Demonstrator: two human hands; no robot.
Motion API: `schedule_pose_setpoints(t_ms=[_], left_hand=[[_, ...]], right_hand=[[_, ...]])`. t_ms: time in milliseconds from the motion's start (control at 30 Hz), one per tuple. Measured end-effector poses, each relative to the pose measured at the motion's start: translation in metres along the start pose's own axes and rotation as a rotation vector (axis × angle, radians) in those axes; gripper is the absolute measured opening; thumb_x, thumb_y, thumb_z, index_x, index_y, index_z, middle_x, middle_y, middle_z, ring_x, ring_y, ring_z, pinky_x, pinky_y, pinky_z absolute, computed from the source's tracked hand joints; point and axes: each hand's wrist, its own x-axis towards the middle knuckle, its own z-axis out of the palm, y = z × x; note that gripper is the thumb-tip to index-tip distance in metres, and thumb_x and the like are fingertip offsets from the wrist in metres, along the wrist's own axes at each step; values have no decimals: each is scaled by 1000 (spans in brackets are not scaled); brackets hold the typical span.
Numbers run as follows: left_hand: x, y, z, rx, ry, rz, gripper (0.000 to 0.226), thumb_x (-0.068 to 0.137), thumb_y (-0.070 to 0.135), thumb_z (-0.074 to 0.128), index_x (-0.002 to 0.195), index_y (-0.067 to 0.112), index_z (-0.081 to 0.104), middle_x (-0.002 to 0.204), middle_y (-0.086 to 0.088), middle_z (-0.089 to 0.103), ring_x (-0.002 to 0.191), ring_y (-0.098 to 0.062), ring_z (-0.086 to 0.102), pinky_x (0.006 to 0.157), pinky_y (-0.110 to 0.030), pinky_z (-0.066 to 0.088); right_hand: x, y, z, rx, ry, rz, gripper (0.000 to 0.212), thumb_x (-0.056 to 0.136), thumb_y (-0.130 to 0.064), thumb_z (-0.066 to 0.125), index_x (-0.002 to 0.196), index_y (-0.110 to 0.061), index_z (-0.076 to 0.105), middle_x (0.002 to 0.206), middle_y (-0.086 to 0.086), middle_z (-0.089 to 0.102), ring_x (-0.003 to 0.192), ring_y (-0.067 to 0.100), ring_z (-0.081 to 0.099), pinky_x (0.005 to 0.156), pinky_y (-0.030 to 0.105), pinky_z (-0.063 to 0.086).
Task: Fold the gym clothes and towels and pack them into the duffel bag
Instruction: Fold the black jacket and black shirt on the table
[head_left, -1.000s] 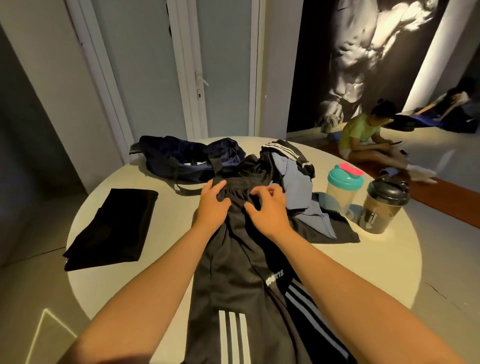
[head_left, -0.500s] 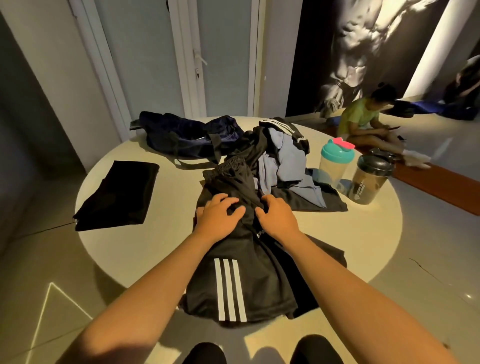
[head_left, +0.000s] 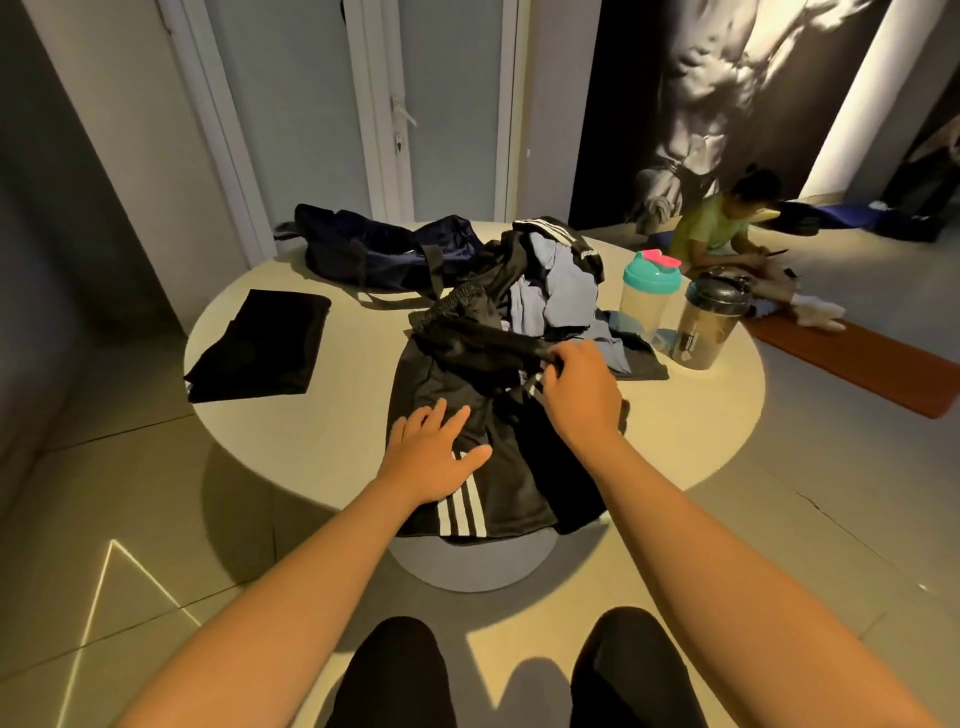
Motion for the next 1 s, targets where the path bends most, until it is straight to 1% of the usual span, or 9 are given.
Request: schedule_pose_setpoints(t_ms=[67,167,267,367,500,633,733,867,1000], left_hand=[[-6,4,1,-197,134,-3,67,100,63,37,158,31,27,166,-2,22,152,-25,20,124,-47,16],[-15,9,-13,-777,400,-130,43,105,42,38,144,29,51,145,3,54,135,-19,48,109,-38,40],[-23,5,-21,-838,384,-218,44,104,52,26,137,38,52,137,6,59,127,-23,53,108,-45,41],[-28,-4,-24,-719,265,-247,48,97,68,33,137,44,46,134,5,61,126,-27,54,112,-52,33],[-29,-9,-20,-526,206,-171,54,96,44,56,144,49,30,124,6,66,116,-23,61,106,-44,34],[-34,-15,-20,-905,268,-145,59,94,5,46,129,53,42,119,4,66,102,-18,65,94,-44,54],[-39,-19,-24,-1017,331,-183,56,93,-5,39,117,41,59,127,1,61,114,-18,60,99,-36,52],[-45,-16,-27,-809,259,-219,41,99,4,41,118,26,70,137,-3,59,126,-22,54,101,-24,42],[-49,-3,-29,-669,58,-180,64,95,31,61,154,20,39,155,-6,38,142,-25,39,114,-35,33]], right_hand=[[-5,-24,2,-11,-42,-71,19,98,-21,55,109,-11,67,109,12,54,87,32,58,70,39,48],[-20,-49,13,40,-386,-168,26,94,-20,62,117,-11,70,116,12,66,105,30,63,84,36,50],[-39,-60,12,415,-801,-102,37,99,-18,58,136,-18,61,131,0,65,118,13,61,98,25,46],[-47,-51,14,426,-602,-141,33,97,-6,51,120,-18,71,113,-3,72,105,8,64,94,24,49],[-48,-23,18,242,-145,-22,39,88,3,46,112,-15,72,115,6,70,108,24,63,95,29,47],[-54,-9,12,474,-476,101,42,96,2,43,125,-15,69,116,2,69,109,17,61,88,18,44],[-57,-2,11,474,-588,94,35,102,-9,44,127,-17,67,127,-1,64,114,15,57,90,21,40],[-55,6,14,344,-550,74,40,106,-22,29,134,-19,57,140,2,55,124,22,50,101,31,36],[-57,15,22,-136,-665,-94,42,105,-37,36,145,-28,47,149,8,44,143,31,29,117,57,20]])
